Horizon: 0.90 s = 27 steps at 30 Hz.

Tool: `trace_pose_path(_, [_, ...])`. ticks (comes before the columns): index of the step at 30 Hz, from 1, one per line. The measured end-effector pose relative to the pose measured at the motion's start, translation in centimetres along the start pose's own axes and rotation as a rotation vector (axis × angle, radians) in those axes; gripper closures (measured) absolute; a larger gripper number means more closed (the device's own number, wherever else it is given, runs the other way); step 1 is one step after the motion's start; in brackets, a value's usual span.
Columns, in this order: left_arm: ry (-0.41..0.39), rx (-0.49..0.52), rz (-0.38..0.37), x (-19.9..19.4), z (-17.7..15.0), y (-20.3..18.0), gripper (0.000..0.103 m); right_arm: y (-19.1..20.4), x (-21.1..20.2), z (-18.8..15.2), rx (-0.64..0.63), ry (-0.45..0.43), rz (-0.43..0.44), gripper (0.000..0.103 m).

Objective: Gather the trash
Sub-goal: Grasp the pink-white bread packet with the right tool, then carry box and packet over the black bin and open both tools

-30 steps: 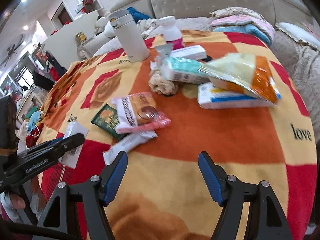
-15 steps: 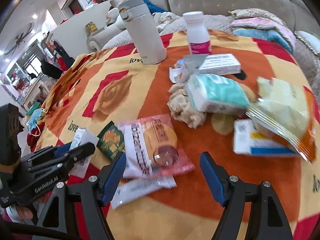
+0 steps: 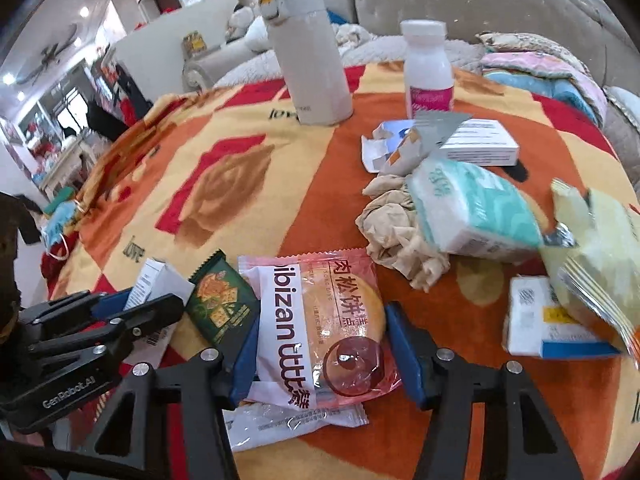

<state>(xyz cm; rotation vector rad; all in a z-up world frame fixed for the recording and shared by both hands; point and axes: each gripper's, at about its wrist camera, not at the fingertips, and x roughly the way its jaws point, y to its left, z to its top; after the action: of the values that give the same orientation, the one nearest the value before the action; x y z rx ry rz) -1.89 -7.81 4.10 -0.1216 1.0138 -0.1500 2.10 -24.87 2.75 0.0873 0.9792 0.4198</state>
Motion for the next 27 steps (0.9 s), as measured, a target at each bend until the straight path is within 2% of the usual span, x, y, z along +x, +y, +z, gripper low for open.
trace_pose_path(3, [-0.029,0.021,-0.001,-1.2,-0.1,-0.7,0.076,0.2,-2.2,-0.8,-0.005,-0.05,0.0,0.046])
trace_pose_path(13, [-0.061,0.107,-0.045,-3.1,-0.8,-5.1,0.076,-0.7,-8.5,-4.0,0.034,-0.134,-0.05,0.046])
trace_pose_path(19, [-0.065,0.167,-0.07,-3.6,-1.4,-8.5,0.076,-2.5,-11.6,-6.2,0.048,-0.158,-0.111,0.046])
trace_pose_path(27, [-0.071,0.25,-0.111,-4.0,-2.2,-13.6,0.076,-6.1,-14.9,-8.9,0.129,-0.193,-0.19,0.046])
